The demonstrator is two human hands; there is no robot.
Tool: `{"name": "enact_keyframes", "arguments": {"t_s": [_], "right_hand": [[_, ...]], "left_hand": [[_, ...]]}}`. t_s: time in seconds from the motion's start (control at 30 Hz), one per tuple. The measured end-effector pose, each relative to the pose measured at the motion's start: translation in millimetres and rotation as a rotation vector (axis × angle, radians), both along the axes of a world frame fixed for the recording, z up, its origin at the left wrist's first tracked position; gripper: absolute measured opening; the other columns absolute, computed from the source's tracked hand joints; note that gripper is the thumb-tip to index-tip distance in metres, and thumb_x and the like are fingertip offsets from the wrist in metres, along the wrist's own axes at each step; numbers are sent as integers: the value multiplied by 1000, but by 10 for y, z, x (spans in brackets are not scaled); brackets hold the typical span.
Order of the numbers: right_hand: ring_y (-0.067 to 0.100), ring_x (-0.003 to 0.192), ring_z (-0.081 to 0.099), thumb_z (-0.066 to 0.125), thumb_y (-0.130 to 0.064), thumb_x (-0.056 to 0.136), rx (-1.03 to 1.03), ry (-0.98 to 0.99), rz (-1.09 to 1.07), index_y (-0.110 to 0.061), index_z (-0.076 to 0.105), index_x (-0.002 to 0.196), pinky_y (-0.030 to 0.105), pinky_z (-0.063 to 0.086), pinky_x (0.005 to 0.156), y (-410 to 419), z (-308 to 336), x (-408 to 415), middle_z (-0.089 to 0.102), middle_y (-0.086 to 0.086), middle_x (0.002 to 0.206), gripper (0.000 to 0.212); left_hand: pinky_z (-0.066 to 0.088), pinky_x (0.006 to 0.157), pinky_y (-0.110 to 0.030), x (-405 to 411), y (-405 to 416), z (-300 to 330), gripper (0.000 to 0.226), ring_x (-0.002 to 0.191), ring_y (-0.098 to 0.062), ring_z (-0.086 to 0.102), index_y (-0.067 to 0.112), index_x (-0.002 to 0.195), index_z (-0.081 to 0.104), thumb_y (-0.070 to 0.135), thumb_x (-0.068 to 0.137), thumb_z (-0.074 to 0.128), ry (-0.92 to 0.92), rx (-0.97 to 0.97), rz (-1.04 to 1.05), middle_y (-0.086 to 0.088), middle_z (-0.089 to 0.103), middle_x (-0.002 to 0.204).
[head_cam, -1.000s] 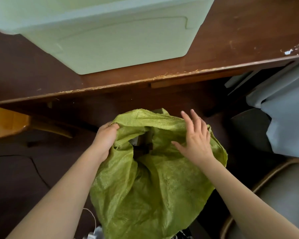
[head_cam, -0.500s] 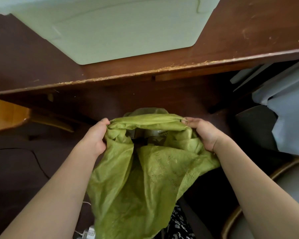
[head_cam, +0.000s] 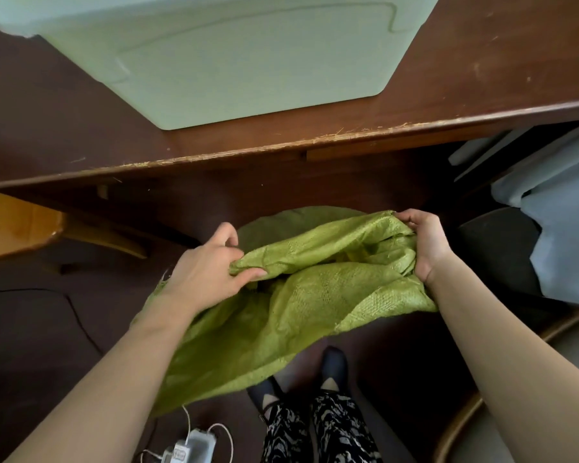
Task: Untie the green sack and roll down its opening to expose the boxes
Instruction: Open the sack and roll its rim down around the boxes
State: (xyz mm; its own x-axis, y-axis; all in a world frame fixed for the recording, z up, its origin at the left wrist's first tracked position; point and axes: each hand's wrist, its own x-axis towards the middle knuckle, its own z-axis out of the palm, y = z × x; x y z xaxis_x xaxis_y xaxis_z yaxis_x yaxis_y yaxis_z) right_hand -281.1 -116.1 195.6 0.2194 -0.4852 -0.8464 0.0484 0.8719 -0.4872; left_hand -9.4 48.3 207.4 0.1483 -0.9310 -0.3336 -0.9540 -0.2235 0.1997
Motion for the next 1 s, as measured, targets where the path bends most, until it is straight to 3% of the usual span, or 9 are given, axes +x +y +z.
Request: {"name": "enact_keyframes", "arguments": {"t_s": [0.17, 0.3, 0.37, 0.43, 0.57, 0.63, 0.73, 0.9, 1.0], "right_hand": [[29, 63, 69, 50, -29, 84, -11, 77, 54, -9, 69, 77, 40, 58, 68, 35, 4, 81, 71, 14, 74, 28], [26, 104, 52, 63, -37, 87, -805, 721, 378, -12, 54, 121, 40, 40, 97, 162, -208, 138, 56, 10, 112, 43], [31, 107, 48, 58, -49, 87, -1107, 937, 422, -10, 54, 120, 37, 36, 94, 288, -146, 160, 53, 14, 116, 51], [27, 100, 51, 54, -57, 85, -1198, 964, 363, -8, 53, 119, 35, 42, 82, 449, -33, 168, 51, 13, 115, 59], [13, 83, 49, 54, -72, 74, -1124, 910, 583, -14, 39, 128, 24, 39, 51, 844, 66, 206, 40, 4, 119, 81], [13, 82, 52, 63, -68, 71, -1048, 885, 710, -18, 35, 129, 26, 44, 54, 947, 15, 195, 37, 0, 121, 82], [22, 86, 61, 69, -30, 82, -973, 740, 744, -14, 56, 117, 28, 46, 70, 933, -102, 142, 55, 1, 110, 41], [29, 81, 70, 52, -8, 96, -348, 340, 389, -4, 67, 101, 39, 58, 77, 786, -87, 44, 72, 16, 91, 17], [21, 68, 69, 47, -5, 97, -167, 260, 261, -4, 65, 92, 34, 57, 69, 717, -20, 5, 69, 14, 82, 18]], "left_hand": [[42, 57, -38, -50, -12, -162, 15, 56, -20, 51, 14, 88, 51, 25, 98, 46, 351, -293, 334, -1, 52, 65], [49, 70, -35, -86, -130, -179, 27, 72, -24, 59, 4, 99, 60, 25, 99, 43, 674, -203, 948, -10, 62, 83], [54, 86, -41, -72, -183, -133, 29, 91, -29, 66, 6, 106, 64, 25, 98, 43, 848, -167, 1172, -14, 68, 100], [56, 77, -39, -65, -221, -59, 27, 90, -29, 68, 6, 105, 65, 22, 98, 43, 955, -123, 1296, -14, 69, 99], [50, 56, -29, -83, -263, 113, 24, 68, -22, 63, 9, 88, 61, 22, 99, 44, 1049, -72, 1408, -9, 64, 80], [53, 60, -31, -66, -253, 159, 20, 70, -24, 63, 9, 95, 62, 22, 97, 46, 1102, -37, 1448, -11, 64, 83], [53, 63, -32, -3, -205, 156, 10, 78, -23, 61, 17, 97, 57, 13, 95, 48, 1070, -45, 1421, -11, 61, 95], [53, 53, -28, 44, -27, 281, 32, 68, -25, 60, 14, 76, 63, -1, 91, 39, 1007, 43, 1339, -17, 62, 90], [57, 80, -43, 31, 46, 355, 22, 82, -32, 67, 12, 82, 76, 28, 83, 60, 971, 229, 1284, -19, 70, 101]]}}
